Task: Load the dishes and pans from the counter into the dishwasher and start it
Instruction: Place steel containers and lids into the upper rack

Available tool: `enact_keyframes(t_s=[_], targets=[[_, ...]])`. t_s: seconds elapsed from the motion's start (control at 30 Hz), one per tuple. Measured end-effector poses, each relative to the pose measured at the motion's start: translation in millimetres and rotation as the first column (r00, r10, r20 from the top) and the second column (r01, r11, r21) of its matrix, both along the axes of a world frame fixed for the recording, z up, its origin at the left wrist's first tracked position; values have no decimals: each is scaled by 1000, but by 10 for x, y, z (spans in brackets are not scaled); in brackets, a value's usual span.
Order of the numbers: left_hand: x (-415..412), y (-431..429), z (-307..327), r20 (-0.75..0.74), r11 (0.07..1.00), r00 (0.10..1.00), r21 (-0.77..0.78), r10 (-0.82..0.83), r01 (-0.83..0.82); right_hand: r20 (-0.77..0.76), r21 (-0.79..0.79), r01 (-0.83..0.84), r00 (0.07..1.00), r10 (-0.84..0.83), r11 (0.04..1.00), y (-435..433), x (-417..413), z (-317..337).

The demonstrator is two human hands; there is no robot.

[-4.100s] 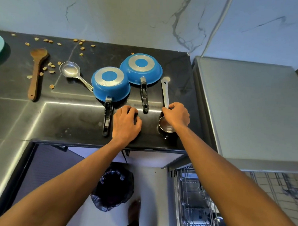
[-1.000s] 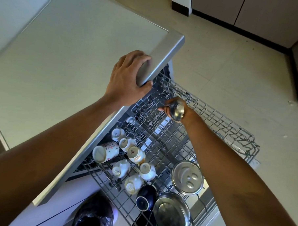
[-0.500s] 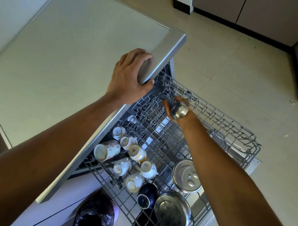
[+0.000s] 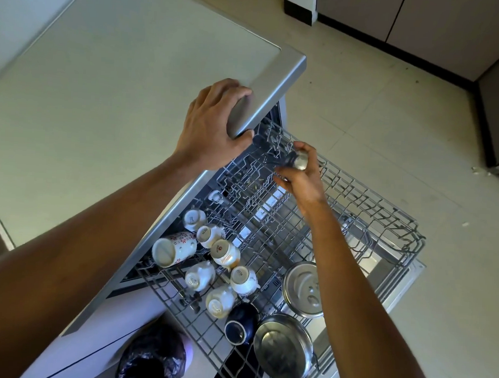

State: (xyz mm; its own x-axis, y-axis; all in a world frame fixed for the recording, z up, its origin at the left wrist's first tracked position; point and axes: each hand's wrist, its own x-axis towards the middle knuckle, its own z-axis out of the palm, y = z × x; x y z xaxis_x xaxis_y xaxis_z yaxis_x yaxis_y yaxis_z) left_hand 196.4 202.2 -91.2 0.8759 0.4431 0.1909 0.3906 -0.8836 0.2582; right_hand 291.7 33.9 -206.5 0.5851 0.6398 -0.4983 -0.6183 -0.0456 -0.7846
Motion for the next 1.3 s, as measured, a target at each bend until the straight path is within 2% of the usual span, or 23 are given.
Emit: enact_keyframes(t_s=[0.07,0.17,0.27,0.37,0.53,0.7,0.93,1.1,1.2,1.3], targets=[[1,-1,1,3,1000,1000,1,1,-1,262,-117,-123,953,150,986,62,51,13],[-6,8,-2,-3,1000,1000,-3,0,0,532,-383,-179,759,375,906,220,161,-1],[-6,16,0,-10,1000,1000,-1,0,0,589,-582,-213,554,588,785,409,196,-148],[-6,11,-7,-17,1000,1000,0,-2,2,605,-652,-206,439,664,730,536,164,-383],[-9,31,-20,-26,1000,1000,6,4,-3,609,-688,-201,362,706,697,789,179,-639],[-7,54,-42,-21,1000,1000,8,-6,7,604,-691,-230,336,723,685,1016,167,-866],[-1,73,-77,-4,1000,1000,8,-21,21,553,-766,-191,289,782,613,1139,240,-916],[-4,62,-77,-12,1000,1000,10,-22,22,595,-739,-180,276,755,649,1032,167,-842],[0,48,-64,-14,1000,1000,14,-20,20,609,-710,-166,344,715,685,885,148,-784],[-15,38,-51,-12,1000,1000,7,-16,16,642,-683,-137,354,679,717,703,125,-657]])
